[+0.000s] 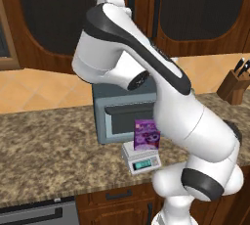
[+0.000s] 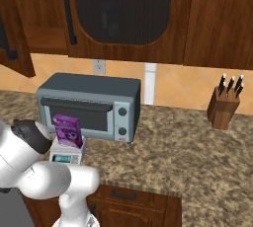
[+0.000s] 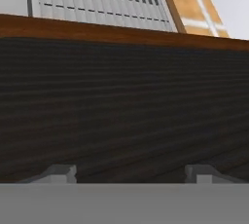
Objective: Pick the cereal and place it on the digital scale for weighing, and close the cabinet.
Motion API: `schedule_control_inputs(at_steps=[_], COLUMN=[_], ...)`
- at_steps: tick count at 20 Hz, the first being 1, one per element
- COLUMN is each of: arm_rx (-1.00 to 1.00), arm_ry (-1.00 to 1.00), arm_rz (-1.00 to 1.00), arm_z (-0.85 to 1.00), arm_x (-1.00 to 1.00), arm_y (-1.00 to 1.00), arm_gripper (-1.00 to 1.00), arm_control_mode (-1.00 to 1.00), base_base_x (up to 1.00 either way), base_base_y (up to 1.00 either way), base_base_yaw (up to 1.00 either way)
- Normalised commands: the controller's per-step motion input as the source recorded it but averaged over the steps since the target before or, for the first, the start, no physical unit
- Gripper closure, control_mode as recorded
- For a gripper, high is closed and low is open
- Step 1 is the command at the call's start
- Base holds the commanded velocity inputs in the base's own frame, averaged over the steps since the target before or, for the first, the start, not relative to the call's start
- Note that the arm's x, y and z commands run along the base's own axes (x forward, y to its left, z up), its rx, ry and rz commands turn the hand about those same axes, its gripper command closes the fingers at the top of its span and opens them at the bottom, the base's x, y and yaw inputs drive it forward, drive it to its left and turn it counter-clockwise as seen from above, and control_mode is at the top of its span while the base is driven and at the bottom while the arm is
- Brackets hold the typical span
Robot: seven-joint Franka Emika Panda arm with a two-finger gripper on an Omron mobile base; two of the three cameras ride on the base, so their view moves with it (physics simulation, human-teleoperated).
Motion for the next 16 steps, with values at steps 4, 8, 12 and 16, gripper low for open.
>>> schedule_control_inputs(at_steps=[4, 8, 12, 16], arm_rx=[0.01, 0.0, 0.0, 0.01], arm_ry=[-0.14, -0.19, -0.01, 0.03], arm_rz=[-0.12, -0.26, -0.23, -0.19], arm_z=[-0.56, -0.76, -0.81, -0.45], arm_x=[0.54, 0.83, 1.0, 1.0], arm_y=[-0.23, -0.05, -0.24, -0.31], arm_gripper=[-1.0, -1.0, -1.0, -1.0], arm_control_mode=[-1.0, -1.0, -1.0, -1.0], base_base_x=[0.0, 0.0, 0.0, 0.0], base_base_y=[0.0, 0.0, 0.0, 0.0], base_base_yaw=[0.0, 0.0, 0.0, 0.0])
